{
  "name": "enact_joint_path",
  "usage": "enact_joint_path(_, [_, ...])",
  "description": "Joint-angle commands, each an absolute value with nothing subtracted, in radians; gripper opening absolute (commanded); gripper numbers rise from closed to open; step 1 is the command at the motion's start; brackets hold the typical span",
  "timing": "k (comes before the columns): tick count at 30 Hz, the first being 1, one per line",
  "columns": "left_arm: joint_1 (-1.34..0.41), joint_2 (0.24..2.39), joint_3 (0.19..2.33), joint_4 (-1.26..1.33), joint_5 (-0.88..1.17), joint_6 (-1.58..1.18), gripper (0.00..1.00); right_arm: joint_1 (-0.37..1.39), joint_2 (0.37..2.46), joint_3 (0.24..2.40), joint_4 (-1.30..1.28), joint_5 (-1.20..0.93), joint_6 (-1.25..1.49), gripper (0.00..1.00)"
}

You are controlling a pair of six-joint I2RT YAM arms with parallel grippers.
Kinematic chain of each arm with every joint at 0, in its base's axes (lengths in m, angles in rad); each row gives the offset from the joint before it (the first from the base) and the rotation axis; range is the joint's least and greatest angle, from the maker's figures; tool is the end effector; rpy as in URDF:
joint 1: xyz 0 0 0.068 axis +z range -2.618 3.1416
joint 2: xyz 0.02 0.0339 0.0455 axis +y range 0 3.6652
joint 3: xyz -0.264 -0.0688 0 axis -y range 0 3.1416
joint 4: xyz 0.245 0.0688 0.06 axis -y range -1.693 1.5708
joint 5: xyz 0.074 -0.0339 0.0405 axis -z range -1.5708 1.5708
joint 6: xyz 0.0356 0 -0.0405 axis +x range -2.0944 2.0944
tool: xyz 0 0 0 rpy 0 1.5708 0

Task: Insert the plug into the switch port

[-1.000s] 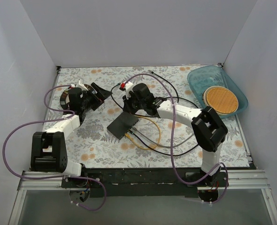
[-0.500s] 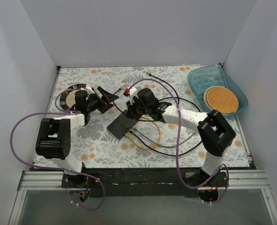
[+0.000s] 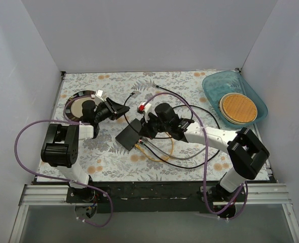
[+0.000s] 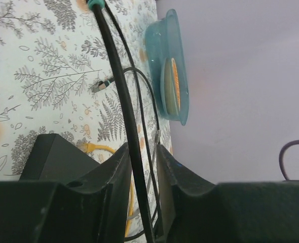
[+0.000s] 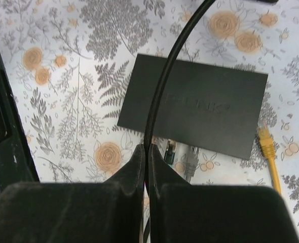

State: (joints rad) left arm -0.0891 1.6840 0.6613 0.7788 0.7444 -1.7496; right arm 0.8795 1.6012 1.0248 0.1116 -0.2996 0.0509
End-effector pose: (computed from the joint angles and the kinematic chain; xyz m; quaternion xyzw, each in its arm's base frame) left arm 0.3225 -0.0530 0.1738 -0.3906 0.6605 -0.6299 0.1200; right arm 0.2231 0.2861 0.2457 -0.4105 0.7387 0.3465 0.4072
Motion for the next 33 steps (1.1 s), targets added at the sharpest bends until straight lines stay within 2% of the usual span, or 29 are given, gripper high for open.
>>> enact_joint_path(1, [-0.097, 1.641, 0.629, 0.952, 0.799, -1.784, 0.23, 0.887, 1.563, 0.951, 0.144, -0.324, 0.011, 0.01])
enact_joint_path(3, [-0.097, 1.595, 0.617, 0.974, 0.782, -1.773, 0.18, 0.885, 1.565, 0.934, 0.146, -0.308, 0.008, 0.01])
enact_joint_path(5, [-0.101, 1.560, 0.604, 0.960, 0.770, -1.738, 0.01, 0.884, 1.566, 0.930, 0.147, -0.281, 0.017, 0.01])
enact_joint_path(8, [-0.116, 1.496, 0.604, 0.873, 0.720, -1.660, 0.00, 0.867, 1.559, 0.963, 0.166, -0.275, 0.050, 0.28])
enact_joint_path(9, [-0.123, 1.467, 0.606, 0.852, 0.703, -1.640, 0.00, 0.862, 1.548, 0.979, 0.173, -0.264, 0.063, 0.45])
enact_joint_path(12, [-0.152, 1.436, 0.618, 0.779, 0.640, -1.582, 0.00, 0.833, 1.537, 1.054, 0.205, -0.249, 0.113, 0.68])
enact_joint_path(13, [-0.159, 1.425, 0.620, 0.773, 0.624, -1.572, 0.00, 0.810, 1.540, 1.078, 0.215, -0.270, 0.129, 0.71])
enact_joint_path(15, [-0.182, 1.416, 0.618, 0.776, 0.611, -1.559, 0.00, 0.776, 1.555, 1.130, 0.267, -0.317, 0.203, 0.74])
enact_joint_path(21, [-0.247, 1.401, 0.640, 0.769, 0.584, -1.504, 0.00, 0.614, 1.623, 1.160, 0.556, -0.564, 0.489, 0.74])
enact_joint_path(25, [-0.282, 1.379, 0.641, 0.773, 0.568, -1.463, 0.00, 0.597, 1.675, 1.273, 0.476, -0.534, 0.502, 0.74])
enact_joint_path(33, [-0.314, 1.341, 0.623, 0.824, 0.558, -1.445, 0.00, 0.592, 1.730, 1.290, 0.474, -0.497, 0.554, 0.69])
